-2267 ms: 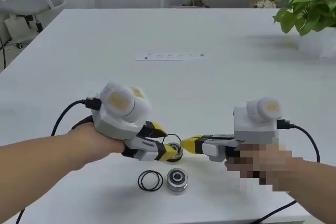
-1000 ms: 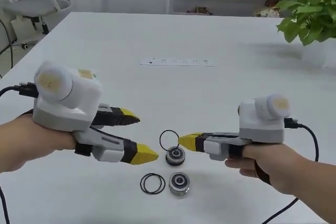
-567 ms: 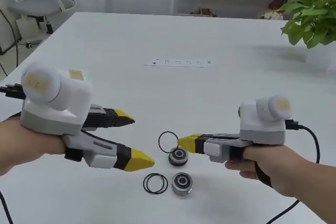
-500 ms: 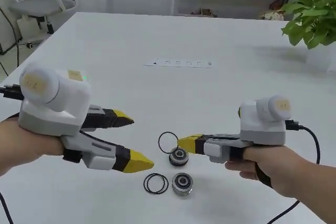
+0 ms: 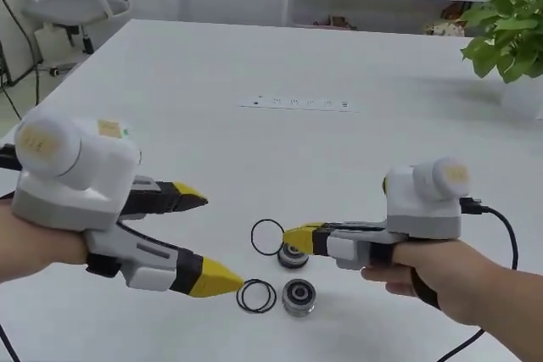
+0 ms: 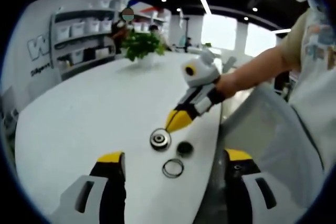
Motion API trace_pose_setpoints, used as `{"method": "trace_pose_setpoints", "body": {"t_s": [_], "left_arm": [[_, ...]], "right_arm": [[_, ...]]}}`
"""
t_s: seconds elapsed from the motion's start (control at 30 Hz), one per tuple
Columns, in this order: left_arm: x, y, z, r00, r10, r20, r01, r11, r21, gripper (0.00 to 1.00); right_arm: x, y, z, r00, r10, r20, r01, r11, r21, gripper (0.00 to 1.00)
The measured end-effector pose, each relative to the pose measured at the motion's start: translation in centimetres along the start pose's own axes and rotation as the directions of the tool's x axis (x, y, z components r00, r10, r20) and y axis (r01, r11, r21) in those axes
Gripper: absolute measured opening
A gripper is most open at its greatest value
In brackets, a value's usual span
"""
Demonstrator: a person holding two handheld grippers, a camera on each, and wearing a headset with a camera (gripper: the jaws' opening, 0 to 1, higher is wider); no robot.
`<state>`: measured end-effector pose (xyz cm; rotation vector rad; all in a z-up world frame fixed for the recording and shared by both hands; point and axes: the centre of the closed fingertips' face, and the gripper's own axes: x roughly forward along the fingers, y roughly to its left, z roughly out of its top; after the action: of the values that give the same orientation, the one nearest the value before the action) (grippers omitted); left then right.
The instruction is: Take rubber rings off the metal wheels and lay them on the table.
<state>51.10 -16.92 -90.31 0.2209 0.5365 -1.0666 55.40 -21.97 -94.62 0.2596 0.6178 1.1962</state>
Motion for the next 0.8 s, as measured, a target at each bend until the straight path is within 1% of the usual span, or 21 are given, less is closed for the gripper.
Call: {"method": "trace_pose_setpoints", "body": {"t_s": [0.13,0.27,0.5,0.7,0.8], "left_arm": [[-0.4,-0.1,-0.4,1.0000,0.007,-0.002,-0.007,1.000,-0.008,0.79],[-0.9,-0.1,-1.0,0.9997,0.019,-0.016,-0.019,1.000,0.002,0.82],[-1.5,-0.2,-1.6,0.9994,0.031,-0.016,-0.032,0.999,-0.014,0.84],[-1.8,-0.4,-2.1,0.9992,0.034,-0.021,-0.035,0.999,-0.027,0.86],[-2.0,-0.4,-2.2,0.9991,0.037,-0.022,-0.037,0.999,-0.029,0.86]], "right_arm": [[0.3,0.4,-0.4,0.9998,0.014,-0.016,-0.014,1.000,0.002,0.00],[0.5,0.7,-0.7,0.9992,0.023,-0.032,-0.023,1.000,0.002,0.00],[1.0,1.3,-1.5,0.9969,0.040,-0.068,-0.040,0.999,-0.003,0.00],[1.3,1.5,-2.3,0.9934,0.051,-0.103,-0.051,0.999,0.002,0.00],[1.4,1.3,-2.7,0.9914,0.049,-0.122,-0.049,0.999,0.005,0.00]]}}
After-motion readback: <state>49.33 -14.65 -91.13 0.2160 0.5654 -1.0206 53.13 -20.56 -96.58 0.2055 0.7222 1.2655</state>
